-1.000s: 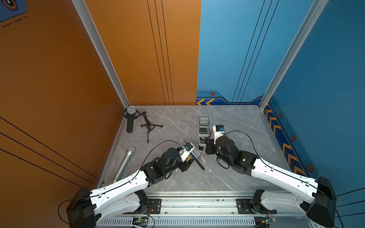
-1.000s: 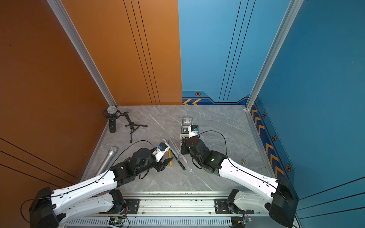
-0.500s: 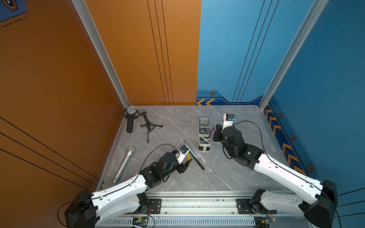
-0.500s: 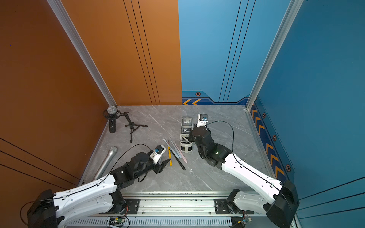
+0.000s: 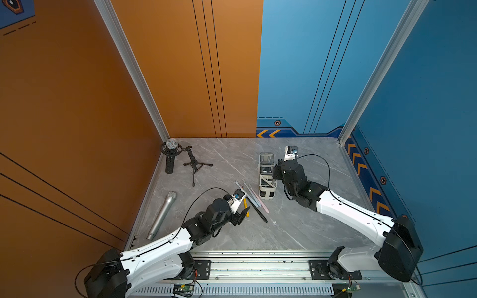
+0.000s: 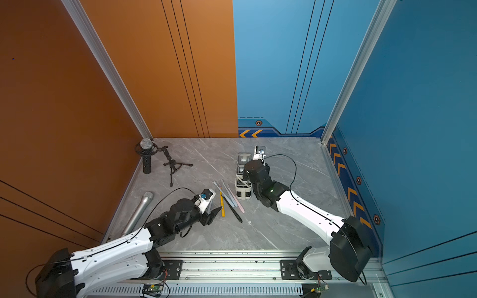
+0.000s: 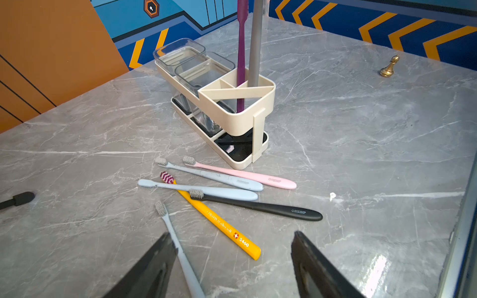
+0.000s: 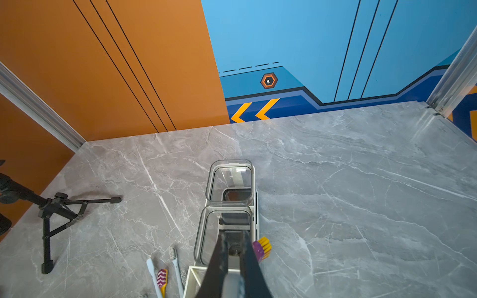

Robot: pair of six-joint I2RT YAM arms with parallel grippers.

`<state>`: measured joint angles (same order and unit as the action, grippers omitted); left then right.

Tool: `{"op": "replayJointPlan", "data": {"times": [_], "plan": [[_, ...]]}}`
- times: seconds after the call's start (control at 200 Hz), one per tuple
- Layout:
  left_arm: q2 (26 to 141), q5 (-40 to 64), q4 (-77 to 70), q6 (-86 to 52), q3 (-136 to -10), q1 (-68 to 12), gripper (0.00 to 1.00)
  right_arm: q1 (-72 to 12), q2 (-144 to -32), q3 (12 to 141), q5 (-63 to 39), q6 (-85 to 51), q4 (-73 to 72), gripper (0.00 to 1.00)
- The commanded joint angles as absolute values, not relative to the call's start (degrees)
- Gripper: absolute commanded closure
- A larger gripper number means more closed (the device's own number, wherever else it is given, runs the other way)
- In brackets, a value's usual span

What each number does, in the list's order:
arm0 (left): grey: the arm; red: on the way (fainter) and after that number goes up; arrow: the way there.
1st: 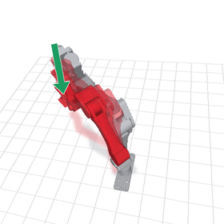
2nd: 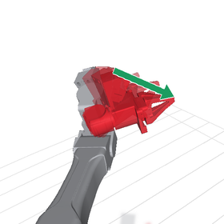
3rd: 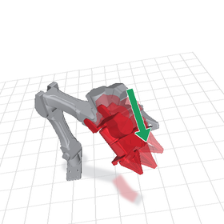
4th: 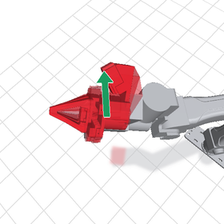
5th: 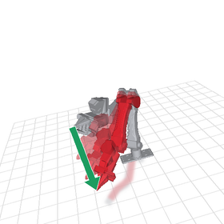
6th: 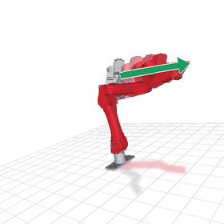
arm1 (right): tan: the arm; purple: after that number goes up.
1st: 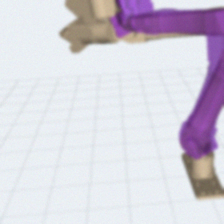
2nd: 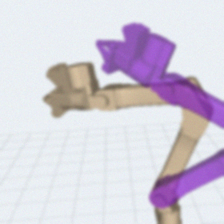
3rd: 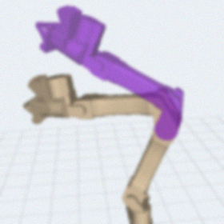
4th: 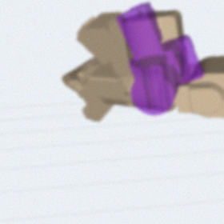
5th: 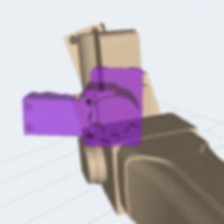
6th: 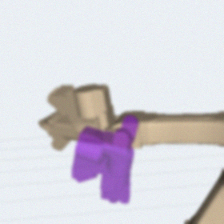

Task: Place the toothbrush into the toothbrush holder
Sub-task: Place the toothbrush in the toothbrush holder.

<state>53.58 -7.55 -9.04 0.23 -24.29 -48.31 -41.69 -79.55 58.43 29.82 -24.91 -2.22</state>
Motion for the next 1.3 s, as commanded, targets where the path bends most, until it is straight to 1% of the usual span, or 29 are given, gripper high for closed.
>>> {"op": "replayJointPlan", "data": {"times": [0.0, 0.29, 0.535, 0.821, 0.986, 1.296], "plan": [[53.16, -8.02, -9.50, 0.88, -23.48, -47.55, 0.26, -41.74, -80.91, 60.31, 29.89, -22.45, -6.04, 1.00], [53.61, -8.16, -9.53, 0.86, -23.41, -47.16, 0.25, -42.53, -79.69, 60.34, 30.06, -21.06, -6.30, 1.00], [54.31, -8.13, -9.52, 0.74, -23.51, -47.01, 0.25, -42.81, -79.30, 62.43, 31.29, -19.82, -1.61, 1.00], [54.93, -8.26, -9.52, 0.88, -23.59, -46.91, 0.25, -43.12, -76.14, 62.37, 31.59, -18.60, -2.75, 1.00], [55.45, -8.11, -9.57, 0.83, -23.79, -46.93, 0.25, -42.77, -77.57, 63.46, 31.77, -17.58, -3.83, 1.00], [55.72, -8.43, -9.50, 0.87, -23.77, -46.73, 0.25, -41.25, -84.64, 64.26, 30.50, -17.84, -6.78, 1.00]]}}
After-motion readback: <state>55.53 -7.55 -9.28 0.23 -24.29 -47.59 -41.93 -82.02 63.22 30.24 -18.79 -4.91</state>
